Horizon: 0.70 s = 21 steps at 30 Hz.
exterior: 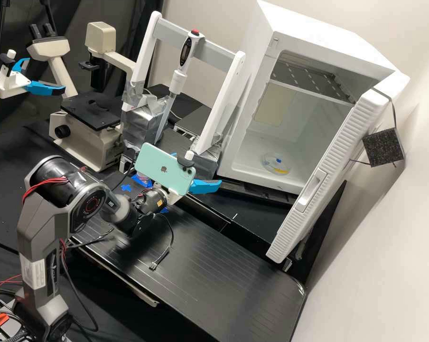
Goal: Close the door
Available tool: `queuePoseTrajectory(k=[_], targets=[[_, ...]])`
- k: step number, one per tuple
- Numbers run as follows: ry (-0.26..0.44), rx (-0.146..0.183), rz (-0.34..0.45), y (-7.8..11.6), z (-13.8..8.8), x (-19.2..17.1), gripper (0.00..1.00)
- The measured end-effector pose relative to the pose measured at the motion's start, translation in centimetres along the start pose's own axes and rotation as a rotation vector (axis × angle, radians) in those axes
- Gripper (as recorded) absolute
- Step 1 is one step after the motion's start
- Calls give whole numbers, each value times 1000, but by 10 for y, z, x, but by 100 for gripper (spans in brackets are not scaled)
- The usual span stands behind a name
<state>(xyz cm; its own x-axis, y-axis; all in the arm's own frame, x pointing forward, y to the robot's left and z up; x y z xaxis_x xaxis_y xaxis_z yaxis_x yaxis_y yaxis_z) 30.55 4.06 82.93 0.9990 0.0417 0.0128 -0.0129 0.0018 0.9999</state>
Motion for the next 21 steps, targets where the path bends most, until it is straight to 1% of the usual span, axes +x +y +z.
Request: queuePoseTrajectory(k=[8,10,12,14,15,17,18,21], targets=[[-2,0,-2,0,0,0,100],[-4,-8,-4,1,3,-5,100],[-2,-8,2,5,5,-14,100],[-4,5,24,13,8,-28,100],[7,19,55,20,9,-38,100],[31,30,95,29,9,-51,100],[46,34,126,35,10,-60,100],[72,32,223,54,13,-83,100]])
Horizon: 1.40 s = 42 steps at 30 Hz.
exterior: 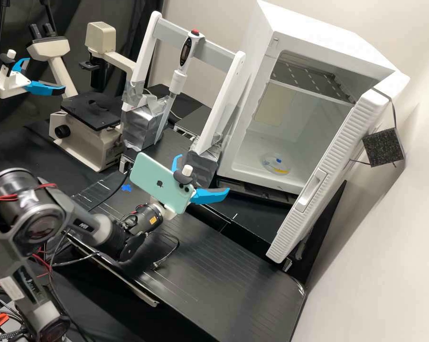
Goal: Close the door
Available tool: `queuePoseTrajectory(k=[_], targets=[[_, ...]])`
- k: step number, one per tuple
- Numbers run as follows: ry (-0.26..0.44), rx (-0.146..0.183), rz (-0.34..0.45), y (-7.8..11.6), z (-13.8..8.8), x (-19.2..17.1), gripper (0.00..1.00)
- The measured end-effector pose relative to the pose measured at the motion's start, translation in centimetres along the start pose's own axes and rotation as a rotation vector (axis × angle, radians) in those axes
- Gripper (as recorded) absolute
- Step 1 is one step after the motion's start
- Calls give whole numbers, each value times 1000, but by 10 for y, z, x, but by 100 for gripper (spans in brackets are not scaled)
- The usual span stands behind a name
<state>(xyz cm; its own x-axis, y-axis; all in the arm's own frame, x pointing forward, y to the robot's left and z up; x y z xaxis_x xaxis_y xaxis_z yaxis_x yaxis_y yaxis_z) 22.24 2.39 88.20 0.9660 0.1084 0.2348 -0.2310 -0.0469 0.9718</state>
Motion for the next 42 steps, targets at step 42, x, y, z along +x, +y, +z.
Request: queuePoseTrajectory(k=[42], targets=[[-180,62,295,104,102,25,100]])
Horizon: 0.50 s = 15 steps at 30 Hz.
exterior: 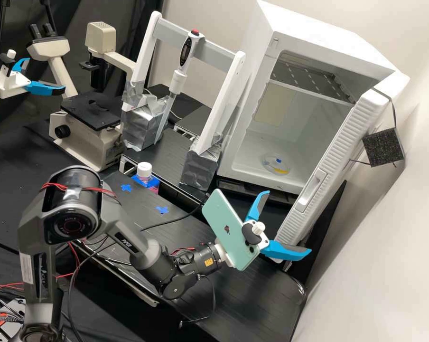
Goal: Close the door
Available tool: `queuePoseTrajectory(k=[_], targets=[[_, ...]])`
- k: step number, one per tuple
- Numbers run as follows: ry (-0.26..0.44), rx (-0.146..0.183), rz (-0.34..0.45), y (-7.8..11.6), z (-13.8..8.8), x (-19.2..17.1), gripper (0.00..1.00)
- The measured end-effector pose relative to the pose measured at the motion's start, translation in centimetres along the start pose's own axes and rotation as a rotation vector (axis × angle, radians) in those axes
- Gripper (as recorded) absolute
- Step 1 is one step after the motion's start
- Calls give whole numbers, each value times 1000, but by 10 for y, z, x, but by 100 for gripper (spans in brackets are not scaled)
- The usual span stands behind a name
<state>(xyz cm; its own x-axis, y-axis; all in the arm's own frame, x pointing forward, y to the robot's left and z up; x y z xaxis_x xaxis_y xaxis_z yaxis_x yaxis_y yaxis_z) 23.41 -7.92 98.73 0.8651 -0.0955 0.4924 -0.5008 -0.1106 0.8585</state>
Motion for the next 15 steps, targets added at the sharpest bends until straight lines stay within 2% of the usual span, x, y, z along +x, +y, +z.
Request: queuePoseTrajectory(k=[9,15], targets=[[31,67,-59,-4,-10,-7,100],[88,48,-79,-6,-35,-26,100]])
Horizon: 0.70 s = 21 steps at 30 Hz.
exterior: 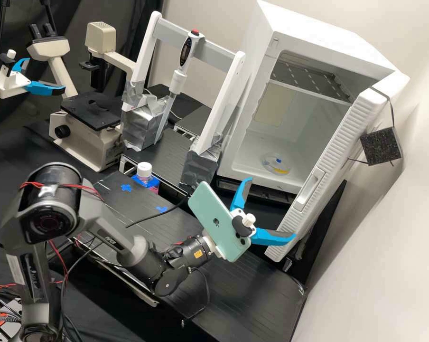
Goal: Close the door
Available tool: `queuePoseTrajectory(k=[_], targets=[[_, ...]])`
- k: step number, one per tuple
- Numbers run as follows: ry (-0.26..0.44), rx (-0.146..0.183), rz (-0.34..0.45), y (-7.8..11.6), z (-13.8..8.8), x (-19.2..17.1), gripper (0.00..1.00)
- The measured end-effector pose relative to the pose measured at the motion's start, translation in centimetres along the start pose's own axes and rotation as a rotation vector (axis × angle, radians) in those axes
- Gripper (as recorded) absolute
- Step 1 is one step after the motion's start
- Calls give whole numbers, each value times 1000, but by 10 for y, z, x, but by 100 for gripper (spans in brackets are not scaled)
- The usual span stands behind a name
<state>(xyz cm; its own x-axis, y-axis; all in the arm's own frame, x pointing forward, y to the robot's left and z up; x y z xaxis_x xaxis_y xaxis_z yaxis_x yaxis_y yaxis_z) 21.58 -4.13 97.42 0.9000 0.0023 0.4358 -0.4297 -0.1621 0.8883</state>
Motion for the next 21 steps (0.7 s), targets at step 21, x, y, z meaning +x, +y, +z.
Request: queuePoseTrajectory(k=[21], targets=[[77,-57,-43,-6,-28,-24,100]])
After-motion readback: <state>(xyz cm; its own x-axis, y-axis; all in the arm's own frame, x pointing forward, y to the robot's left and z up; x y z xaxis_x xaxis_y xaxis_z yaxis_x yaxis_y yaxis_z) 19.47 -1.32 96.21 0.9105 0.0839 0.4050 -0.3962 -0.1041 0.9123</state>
